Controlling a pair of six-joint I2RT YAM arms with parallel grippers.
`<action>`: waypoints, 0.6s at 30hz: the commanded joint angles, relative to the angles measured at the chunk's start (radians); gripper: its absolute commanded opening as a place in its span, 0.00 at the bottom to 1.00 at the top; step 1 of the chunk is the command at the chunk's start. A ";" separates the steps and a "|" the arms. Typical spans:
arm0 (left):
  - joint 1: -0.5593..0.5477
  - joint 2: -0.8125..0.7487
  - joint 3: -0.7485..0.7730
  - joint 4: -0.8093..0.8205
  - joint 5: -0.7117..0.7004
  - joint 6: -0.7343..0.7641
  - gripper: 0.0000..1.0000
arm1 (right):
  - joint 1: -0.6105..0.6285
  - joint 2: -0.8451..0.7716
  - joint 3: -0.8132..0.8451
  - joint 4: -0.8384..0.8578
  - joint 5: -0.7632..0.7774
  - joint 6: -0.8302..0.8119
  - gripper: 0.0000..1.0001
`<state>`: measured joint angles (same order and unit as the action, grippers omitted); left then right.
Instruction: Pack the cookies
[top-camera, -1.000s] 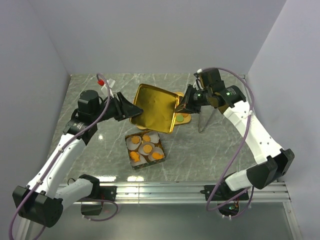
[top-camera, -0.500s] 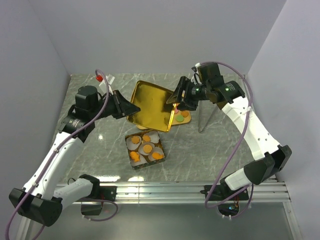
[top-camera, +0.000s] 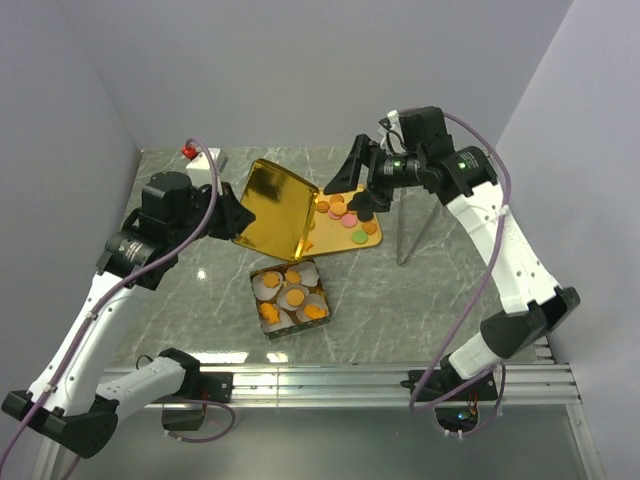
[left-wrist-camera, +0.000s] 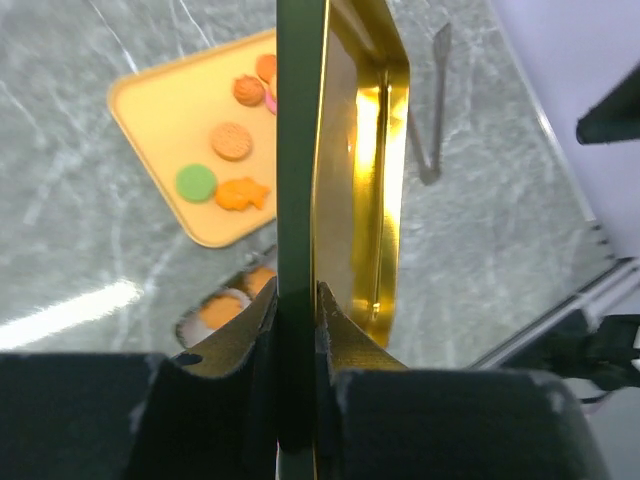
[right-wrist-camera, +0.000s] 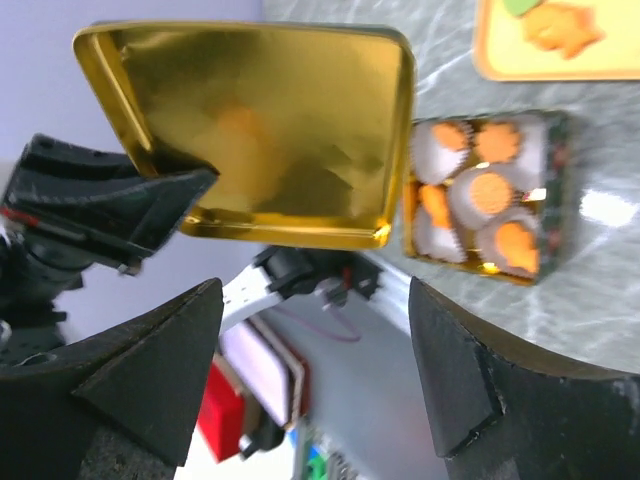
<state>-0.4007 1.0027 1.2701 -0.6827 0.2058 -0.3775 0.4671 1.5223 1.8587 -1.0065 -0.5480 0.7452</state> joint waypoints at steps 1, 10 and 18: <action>-0.052 -0.018 0.084 -0.018 -0.141 0.129 0.00 | 0.002 0.065 0.091 0.075 -0.133 0.090 0.82; -0.243 0.007 0.216 -0.123 -0.379 0.256 0.00 | -0.002 0.257 0.319 0.170 -0.279 0.276 0.85; -0.452 0.066 0.301 -0.184 -0.643 0.310 0.00 | 0.013 0.277 0.296 0.249 -0.320 0.367 0.89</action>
<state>-0.8009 1.0515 1.5234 -0.8581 -0.2821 -0.1131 0.4675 1.8034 2.1227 -0.8139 -0.8196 1.0737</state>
